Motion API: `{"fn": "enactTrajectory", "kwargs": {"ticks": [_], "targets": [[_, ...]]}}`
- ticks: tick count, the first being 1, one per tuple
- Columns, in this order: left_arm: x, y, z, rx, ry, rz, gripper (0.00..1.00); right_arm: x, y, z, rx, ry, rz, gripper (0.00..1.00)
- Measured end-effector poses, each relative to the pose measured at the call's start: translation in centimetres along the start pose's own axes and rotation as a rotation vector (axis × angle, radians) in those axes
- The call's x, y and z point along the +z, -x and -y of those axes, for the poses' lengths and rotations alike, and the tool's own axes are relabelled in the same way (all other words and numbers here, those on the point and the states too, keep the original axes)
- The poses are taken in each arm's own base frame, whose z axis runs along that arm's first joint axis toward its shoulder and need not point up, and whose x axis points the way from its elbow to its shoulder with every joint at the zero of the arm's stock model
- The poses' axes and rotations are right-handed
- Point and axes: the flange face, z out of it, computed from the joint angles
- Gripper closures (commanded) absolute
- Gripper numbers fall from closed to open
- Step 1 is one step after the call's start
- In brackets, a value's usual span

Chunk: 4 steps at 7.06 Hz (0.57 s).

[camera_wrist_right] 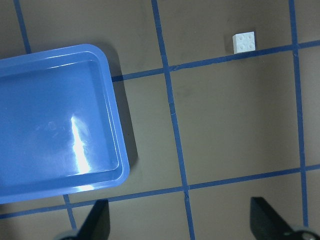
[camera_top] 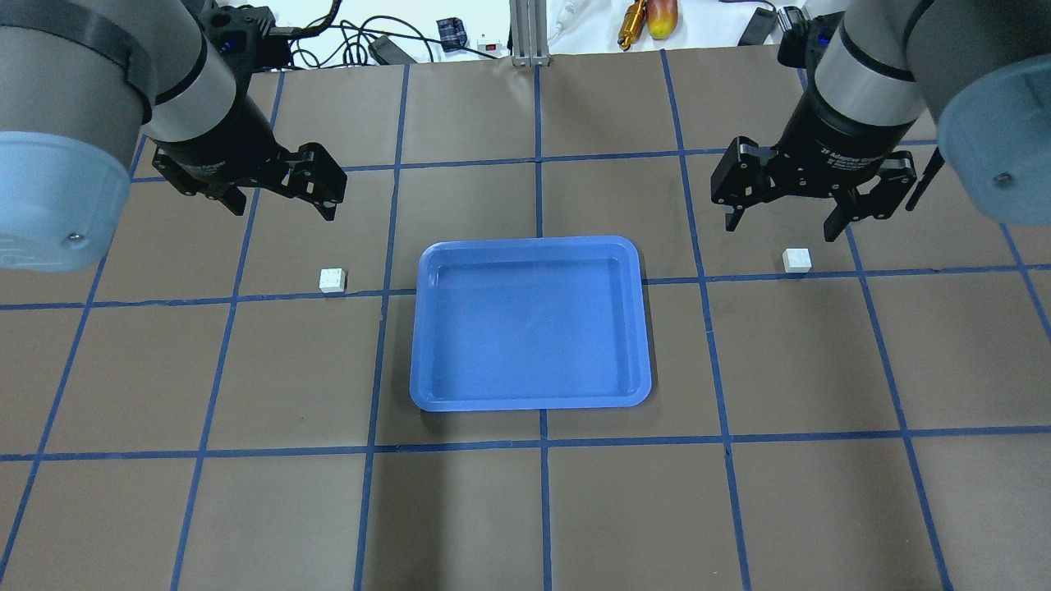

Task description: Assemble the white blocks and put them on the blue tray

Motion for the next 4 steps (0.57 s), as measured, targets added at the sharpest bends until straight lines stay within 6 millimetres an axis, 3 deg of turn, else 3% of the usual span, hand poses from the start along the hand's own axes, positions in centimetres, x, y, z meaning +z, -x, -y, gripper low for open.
{"fn": "enactTrajectory", "kwargs": {"ticks": [4], "targets": [[0.51, 0.38, 0.49, -0.008, 0.007, -0.002, 0.00, 0.00, -0.25, -0.36, 0.005, 0.030, -0.011, 0.00]]}}
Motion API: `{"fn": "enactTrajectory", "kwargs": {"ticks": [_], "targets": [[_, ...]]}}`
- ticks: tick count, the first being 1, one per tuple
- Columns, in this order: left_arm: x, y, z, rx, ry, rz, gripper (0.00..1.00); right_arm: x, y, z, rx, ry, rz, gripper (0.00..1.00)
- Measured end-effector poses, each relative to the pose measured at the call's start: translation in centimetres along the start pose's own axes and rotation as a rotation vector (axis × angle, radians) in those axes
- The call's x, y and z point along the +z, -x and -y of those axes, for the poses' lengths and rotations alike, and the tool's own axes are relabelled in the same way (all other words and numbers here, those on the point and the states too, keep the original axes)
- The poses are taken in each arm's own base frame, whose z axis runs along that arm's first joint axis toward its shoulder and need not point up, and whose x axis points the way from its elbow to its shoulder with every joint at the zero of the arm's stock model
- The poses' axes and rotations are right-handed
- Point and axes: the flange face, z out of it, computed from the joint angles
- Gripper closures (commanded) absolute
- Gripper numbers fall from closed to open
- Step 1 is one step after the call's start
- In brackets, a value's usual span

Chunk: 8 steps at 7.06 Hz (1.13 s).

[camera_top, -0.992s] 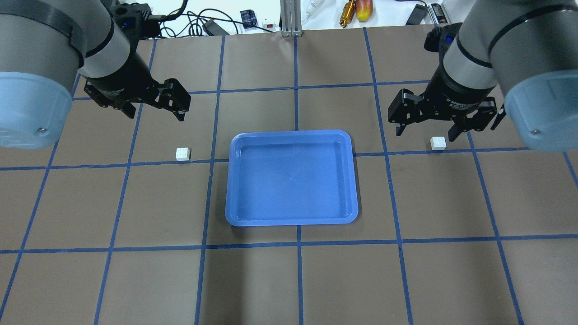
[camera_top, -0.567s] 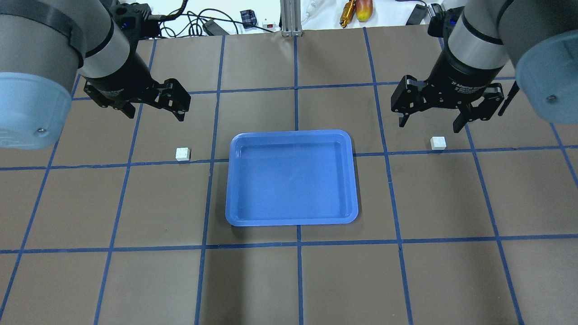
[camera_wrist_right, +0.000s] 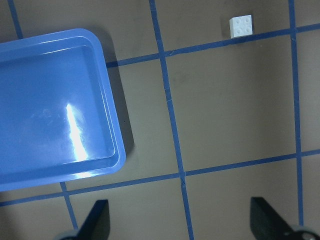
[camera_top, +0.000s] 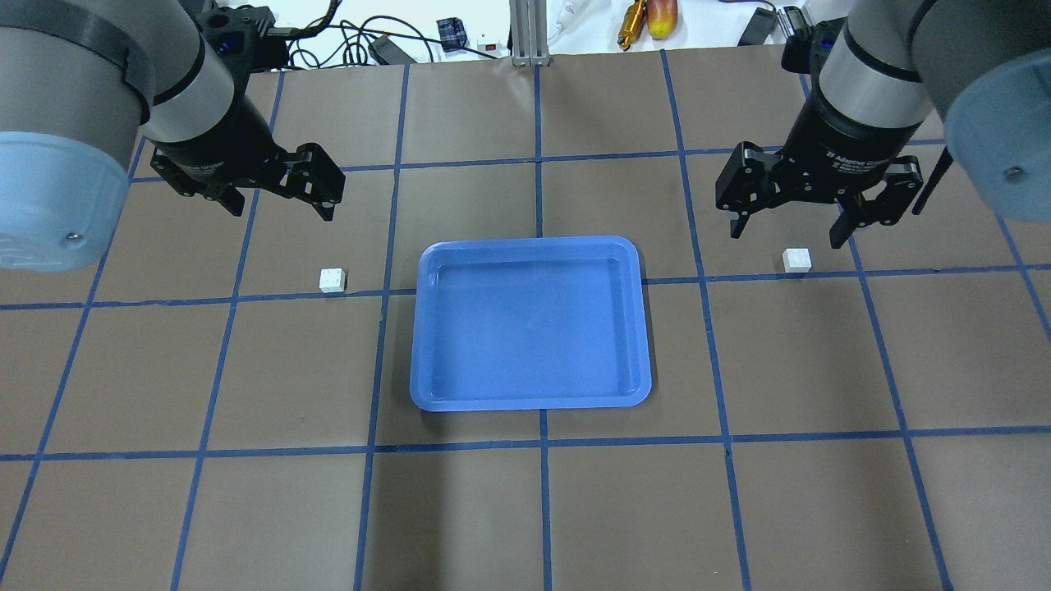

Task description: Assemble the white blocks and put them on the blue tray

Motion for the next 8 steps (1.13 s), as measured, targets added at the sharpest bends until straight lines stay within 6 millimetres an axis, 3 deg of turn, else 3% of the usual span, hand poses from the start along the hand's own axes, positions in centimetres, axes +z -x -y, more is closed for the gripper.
{"fn": "enactTrajectory", "kwargs": {"ticks": [1, 3, 5, 6, 8], "targets": [[1.0, 0.1, 1.2, -0.005, 0.010, -0.022, 0.00, -0.1, 0.0, 0.0, 0.000, -0.001, 0.000, 0.00], [4.0, 1.5, 5.6, -0.025, 0.044, -0.054, 0.00, -0.1, 0.1, 0.0, 0.001, 0.000, 0.003, 0.00], [11.6, 4.6, 8.8, -0.060, 0.145, -0.023, 0.00, 0.0, 0.1, 0.0, 0.000, 0.003, 0.007, 0.00], [15.7, 5.6, 9.6, -0.066, 0.179, 0.005, 0.00, 0.2, 0.1, 0.2, -0.007, 0.003, 0.011, 0.00], [21.8, 7.4, 9.9, -0.090, 0.231, 0.020, 0.00, 0.7, -1.1, 1.5, -0.121, 0.000, 0.018, 0.00]]}}
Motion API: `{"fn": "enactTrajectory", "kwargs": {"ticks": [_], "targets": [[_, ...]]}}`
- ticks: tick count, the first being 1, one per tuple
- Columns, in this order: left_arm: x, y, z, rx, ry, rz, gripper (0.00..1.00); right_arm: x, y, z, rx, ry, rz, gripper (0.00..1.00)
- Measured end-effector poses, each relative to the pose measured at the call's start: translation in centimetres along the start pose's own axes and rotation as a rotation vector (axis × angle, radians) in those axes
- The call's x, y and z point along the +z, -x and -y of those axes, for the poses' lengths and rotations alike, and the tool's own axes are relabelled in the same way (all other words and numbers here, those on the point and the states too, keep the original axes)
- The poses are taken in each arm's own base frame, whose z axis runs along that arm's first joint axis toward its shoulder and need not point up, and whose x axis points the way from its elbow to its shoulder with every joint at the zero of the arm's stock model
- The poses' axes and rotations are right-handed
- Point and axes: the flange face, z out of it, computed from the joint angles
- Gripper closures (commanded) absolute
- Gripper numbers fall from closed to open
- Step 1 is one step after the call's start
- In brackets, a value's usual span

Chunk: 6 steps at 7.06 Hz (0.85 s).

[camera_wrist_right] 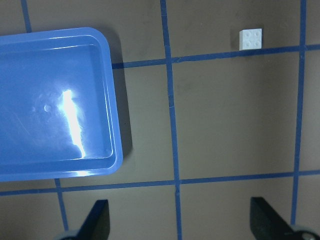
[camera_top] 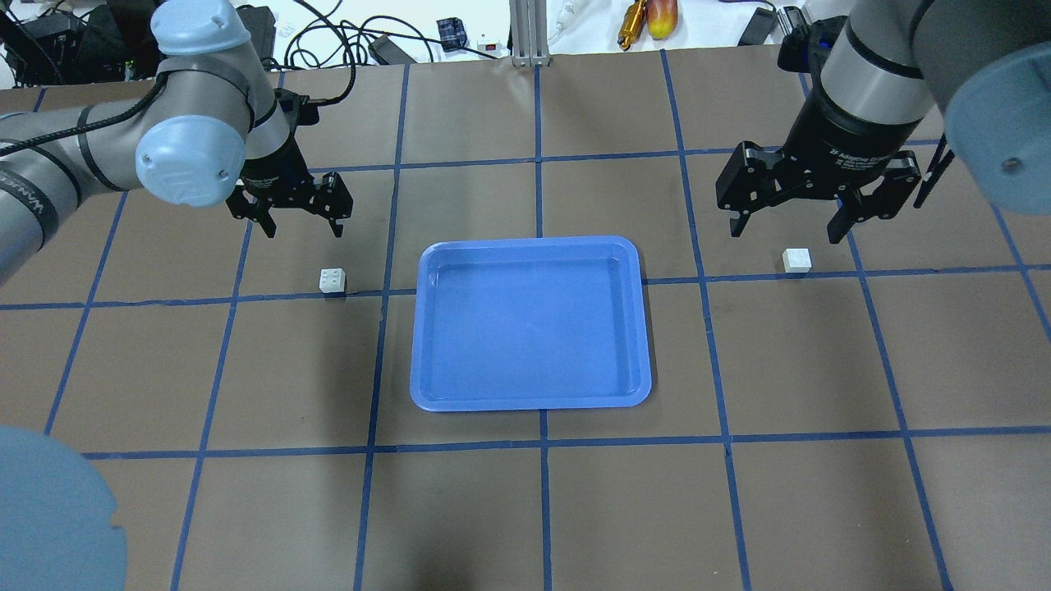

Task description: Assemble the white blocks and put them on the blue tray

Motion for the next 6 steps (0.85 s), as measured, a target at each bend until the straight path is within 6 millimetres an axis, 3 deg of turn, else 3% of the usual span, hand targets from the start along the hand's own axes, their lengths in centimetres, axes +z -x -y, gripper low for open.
{"fn": "enactTrajectory", "kwargs": {"ticks": [3, 6], "targets": [[5.5, 0.8, 0.6, -0.016, 0.034, -0.006, 0.00, 1.5, -7.5, 3.6, -0.270, 0.002, 0.017, 0.00], [8.4, 0.4, 0.6, -0.019, 0.031, -0.006, 0.04, 3.2, -13.7, 6.2, -0.575, -0.039, 0.088, 0.00]]}}
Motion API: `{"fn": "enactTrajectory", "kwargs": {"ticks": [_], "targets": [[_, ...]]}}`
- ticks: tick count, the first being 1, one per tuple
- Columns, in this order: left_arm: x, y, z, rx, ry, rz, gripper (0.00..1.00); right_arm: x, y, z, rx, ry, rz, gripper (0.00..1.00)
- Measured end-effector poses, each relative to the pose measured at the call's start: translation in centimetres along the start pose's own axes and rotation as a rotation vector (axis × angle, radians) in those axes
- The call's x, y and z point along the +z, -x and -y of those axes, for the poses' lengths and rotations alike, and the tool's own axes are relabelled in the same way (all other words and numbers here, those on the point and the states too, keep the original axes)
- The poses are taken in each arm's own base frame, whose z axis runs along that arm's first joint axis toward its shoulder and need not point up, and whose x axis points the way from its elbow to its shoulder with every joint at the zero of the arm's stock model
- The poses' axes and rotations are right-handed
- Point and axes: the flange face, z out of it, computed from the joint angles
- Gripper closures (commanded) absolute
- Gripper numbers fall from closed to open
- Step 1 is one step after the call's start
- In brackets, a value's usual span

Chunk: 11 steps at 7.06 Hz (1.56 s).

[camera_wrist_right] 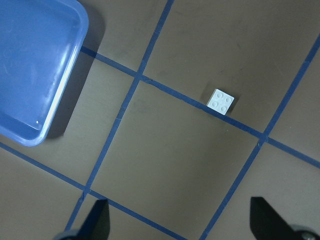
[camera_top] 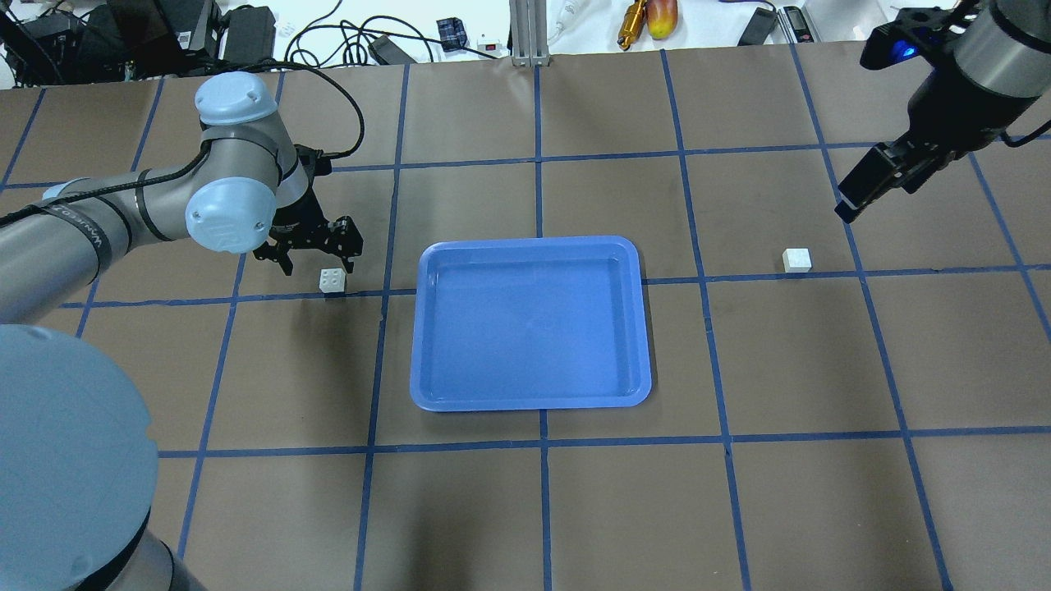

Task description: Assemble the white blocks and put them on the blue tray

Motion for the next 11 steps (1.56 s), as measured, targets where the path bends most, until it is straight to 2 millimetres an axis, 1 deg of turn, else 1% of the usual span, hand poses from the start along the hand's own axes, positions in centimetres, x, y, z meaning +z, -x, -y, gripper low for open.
{"fn": "enactTrajectory", "kwargs": {"ticks": [1, 3, 4, 5, 6, 7, 8, 9, 10, 11], "targets": [[0.6, -0.1, -0.1, 0.009, -0.004, 0.000, 0.15, 0.8, -2.2, -0.6, -0.110, -0.018, 0.032, 0.00], [1.2, -0.2, -0.1, 0.017, -0.004, -0.002, 0.49, 3.2, -6.5, -1.5, -0.329, -0.074, 0.107, 0.00], [1.2, -0.2, -0.1, 0.019, -0.004, -0.002, 0.61, 5.1, -8.7, -1.6, -0.447, -0.130, 0.149, 0.00], [1.2, -0.3, -0.1, 0.019, -0.004, -0.004, 0.70, 7.0, -10.7, -1.7, -0.539, -0.189, 0.179, 0.00], [1.3, -0.3, -0.1, 0.018, -0.004, -0.006, 0.77, 8.4, -12.1, -1.9, -0.586, -0.218, 0.193, 0.00], [1.3, -0.3, -0.2, 0.018, -0.004, -0.008, 0.81, 9.4, -13.0, -1.8, -0.622, -0.233, 0.191, 0.00], [0.9, -0.4, -0.3, 0.020, -0.013, -0.008, 0.82, 10.9, -14.1, -1.3, -0.687, -0.252, 0.169, 0.00], [-0.7, -0.8, -0.5, 0.027, -0.040, -0.017, 0.84, 12.8, -15.2, -0.8, -0.764, -0.267, 0.153, 0.00], [-2.6, -2.5, -1.0, 0.047, -0.067, -0.040, 0.84, 14.2, -15.9, -0.6, -0.813, -0.274, 0.156, 0.00], [-4.7, -5.8, -2.2, 0.073, -0.084, -0.064, 0.84, 15.2, -16.0, -0.5, -0.845, -0.277, 0.168, 0.00]]}}
